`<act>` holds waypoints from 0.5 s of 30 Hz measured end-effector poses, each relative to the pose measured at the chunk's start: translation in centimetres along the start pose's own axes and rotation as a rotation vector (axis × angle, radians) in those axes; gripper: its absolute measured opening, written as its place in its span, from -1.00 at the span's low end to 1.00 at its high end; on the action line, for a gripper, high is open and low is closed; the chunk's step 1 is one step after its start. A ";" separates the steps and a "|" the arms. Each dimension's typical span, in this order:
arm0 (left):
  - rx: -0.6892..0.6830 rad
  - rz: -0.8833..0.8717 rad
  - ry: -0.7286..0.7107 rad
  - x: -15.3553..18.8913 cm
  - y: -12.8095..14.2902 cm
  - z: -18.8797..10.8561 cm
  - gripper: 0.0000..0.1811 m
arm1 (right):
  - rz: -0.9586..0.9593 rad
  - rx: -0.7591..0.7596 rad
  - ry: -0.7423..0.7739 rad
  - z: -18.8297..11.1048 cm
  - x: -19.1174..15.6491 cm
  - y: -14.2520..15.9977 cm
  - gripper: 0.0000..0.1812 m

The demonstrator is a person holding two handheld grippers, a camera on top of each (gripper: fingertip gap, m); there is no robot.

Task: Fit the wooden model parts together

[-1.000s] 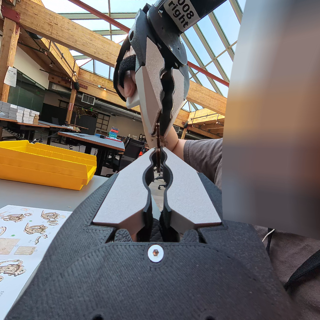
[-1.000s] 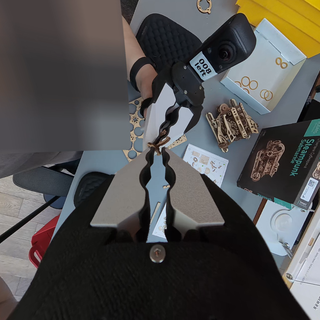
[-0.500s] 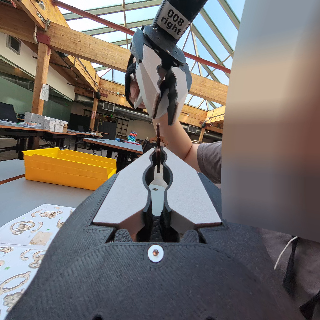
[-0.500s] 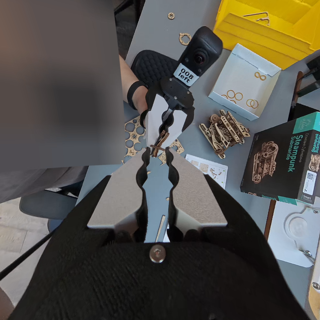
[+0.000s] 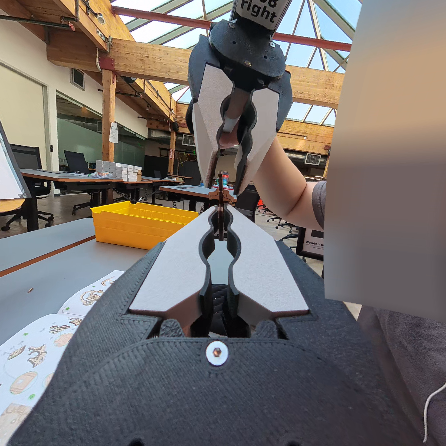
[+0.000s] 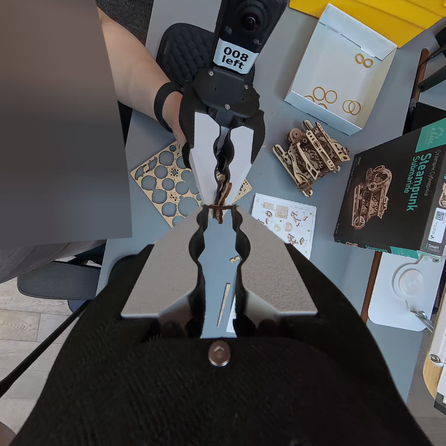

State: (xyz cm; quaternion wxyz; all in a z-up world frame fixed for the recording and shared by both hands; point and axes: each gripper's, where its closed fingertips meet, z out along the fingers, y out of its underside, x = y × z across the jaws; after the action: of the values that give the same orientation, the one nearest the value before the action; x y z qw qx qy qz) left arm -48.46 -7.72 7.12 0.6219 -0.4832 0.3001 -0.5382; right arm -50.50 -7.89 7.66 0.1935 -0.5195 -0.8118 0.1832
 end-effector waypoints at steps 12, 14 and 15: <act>-0.009 0.020 -0.004 0.1 0.1 0.0 -1.00 | -0.033 -0.011 -0.004 0.2 -0.1 0.1 -0.90; -0.014 0.024 -0.002 0.1 0.1 0.1 -1.00 | -0.034 0.015 -0.005 0.0 -0.1 -0.2 -0.91; -0.015 0.027 -0.001 0.2 0.2 0.1 -1.00 | -0.033 0.027 -0.004 -0.1 -0.1 -0.3 -0.91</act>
State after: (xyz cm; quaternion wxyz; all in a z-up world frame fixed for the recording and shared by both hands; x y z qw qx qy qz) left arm -48.27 -7.89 7.04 0.6257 -0.4840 0.3104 -0.5271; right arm -50.62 -8.10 7.93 0.2020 -0.5029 -0.8182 0.1920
